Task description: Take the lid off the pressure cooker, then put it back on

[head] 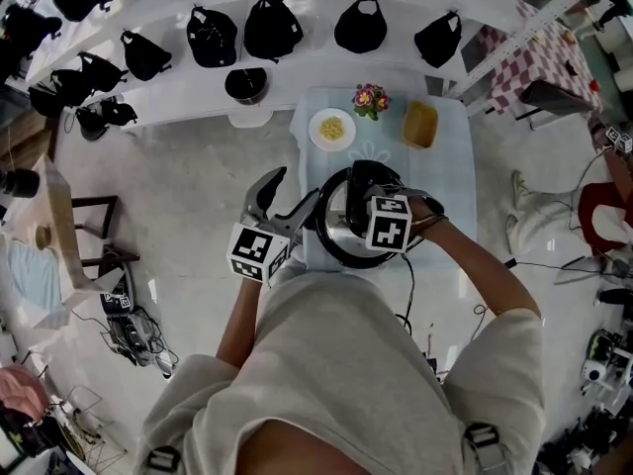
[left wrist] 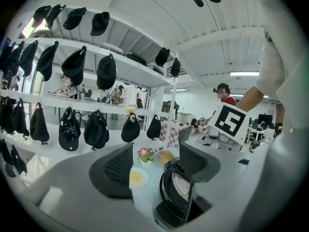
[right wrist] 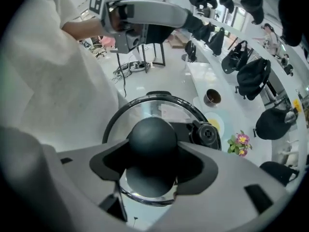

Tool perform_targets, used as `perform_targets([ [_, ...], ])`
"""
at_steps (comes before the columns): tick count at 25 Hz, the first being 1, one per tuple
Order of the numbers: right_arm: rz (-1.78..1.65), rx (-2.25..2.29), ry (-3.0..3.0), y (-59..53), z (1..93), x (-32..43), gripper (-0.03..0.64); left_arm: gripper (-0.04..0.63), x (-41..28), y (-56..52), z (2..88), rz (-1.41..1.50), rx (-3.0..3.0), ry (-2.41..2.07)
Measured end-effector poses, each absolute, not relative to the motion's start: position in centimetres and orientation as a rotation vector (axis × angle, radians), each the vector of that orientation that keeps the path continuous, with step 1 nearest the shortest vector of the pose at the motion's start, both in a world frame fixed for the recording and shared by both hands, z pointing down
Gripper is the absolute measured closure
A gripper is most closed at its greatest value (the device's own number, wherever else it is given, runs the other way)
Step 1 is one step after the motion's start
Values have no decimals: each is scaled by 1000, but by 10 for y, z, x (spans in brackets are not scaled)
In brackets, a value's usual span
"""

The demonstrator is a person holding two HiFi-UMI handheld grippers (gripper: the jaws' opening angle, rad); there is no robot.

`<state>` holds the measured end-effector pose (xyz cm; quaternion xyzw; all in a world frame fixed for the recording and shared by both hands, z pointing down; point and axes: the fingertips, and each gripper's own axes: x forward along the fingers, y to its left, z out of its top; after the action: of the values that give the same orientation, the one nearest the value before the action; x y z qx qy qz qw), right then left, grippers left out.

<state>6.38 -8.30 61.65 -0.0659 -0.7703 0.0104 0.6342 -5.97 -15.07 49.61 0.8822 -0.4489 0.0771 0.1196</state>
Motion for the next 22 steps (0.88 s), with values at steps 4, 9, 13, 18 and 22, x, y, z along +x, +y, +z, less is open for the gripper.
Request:
perform_targets([
  [4,17,-157,-1757,-82,617,63,339,299,-58,-151,497,225,2574,-1313],
  [9,36,-135,-1786,-82,617,63,337,299,-51,-152,498,227,2579,-1302],
  [13,32,-124,-1805,-82,615,64,337,299,-48,-154,496,225,2586,-1297],
  [18,38,-87,-1898,-85,586,55,325,299,-49,-155,495,225,2590,-1295],
  [22,38,-19,-1953,-94,572,52,325,299,-48,-156,496,227,2595,-1288],
])
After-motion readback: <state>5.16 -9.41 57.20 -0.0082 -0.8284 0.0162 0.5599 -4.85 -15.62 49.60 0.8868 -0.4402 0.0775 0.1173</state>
